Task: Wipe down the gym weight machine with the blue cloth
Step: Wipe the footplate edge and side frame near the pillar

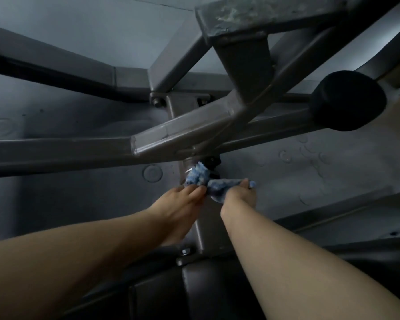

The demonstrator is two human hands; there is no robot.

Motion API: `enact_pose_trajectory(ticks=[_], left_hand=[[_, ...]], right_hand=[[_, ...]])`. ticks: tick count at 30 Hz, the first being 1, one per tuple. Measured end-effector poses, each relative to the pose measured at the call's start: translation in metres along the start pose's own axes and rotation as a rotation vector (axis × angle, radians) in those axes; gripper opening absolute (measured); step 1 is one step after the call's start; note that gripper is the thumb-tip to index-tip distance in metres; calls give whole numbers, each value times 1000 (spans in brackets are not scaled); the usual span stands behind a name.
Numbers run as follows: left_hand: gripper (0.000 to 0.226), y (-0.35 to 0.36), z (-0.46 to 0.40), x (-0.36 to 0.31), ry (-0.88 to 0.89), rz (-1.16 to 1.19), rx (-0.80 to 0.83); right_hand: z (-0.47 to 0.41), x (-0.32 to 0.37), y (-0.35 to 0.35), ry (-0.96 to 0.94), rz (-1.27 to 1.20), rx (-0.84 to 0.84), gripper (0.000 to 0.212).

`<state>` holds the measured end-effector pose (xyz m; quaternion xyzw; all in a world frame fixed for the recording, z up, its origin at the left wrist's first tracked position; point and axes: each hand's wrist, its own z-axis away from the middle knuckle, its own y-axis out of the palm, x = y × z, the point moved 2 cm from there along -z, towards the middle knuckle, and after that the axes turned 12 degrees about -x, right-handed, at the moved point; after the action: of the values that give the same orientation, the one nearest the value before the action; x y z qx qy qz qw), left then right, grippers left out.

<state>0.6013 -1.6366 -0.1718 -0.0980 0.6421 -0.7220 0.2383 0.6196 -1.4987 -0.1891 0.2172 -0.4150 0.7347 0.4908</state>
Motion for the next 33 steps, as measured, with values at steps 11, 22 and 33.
enact_pose_trajectory(ticks=[11, 22, 33], left_hand=[[74, 22, 5, 11, -400, 383, 62], [63, 18, 16, 46, -312, 141, -104], [62, 3, 15, 48, -282, 71, -176]], right_hand=[[31, -28, 59, 6, -5, 282, 51], [44, -24, 32, 180, -157, 318, 30], [57, -12, 35, 399, -253, 387, 21]])
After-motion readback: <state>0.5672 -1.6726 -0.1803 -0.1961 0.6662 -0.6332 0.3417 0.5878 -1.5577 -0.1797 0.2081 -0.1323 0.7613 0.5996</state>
